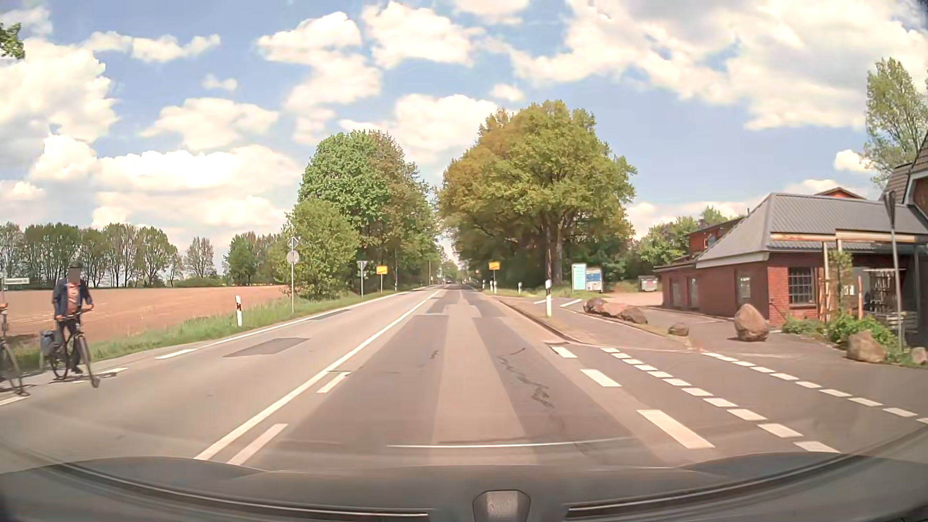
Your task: Follow the waypoints while adhering to traffic rules and regulations
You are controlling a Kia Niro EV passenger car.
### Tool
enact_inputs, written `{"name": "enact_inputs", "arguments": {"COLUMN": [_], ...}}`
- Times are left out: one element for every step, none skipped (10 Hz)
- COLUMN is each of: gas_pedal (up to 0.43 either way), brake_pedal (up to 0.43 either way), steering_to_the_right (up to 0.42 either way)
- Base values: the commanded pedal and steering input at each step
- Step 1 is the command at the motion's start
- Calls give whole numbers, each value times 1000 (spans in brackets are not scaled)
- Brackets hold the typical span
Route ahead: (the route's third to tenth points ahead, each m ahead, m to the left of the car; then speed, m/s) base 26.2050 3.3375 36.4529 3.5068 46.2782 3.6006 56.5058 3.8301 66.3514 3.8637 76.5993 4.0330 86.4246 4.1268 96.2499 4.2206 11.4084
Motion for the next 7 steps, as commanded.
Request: {"name": "enact_inputs", "arguments": {"gas_pedal": [138,138,138,138,138,138,138], "brake_pedal": [0,0,0,0,0,0,0], "steering_to_the_right": [-3,-3,-3,-3,-3,-3,-3]}}
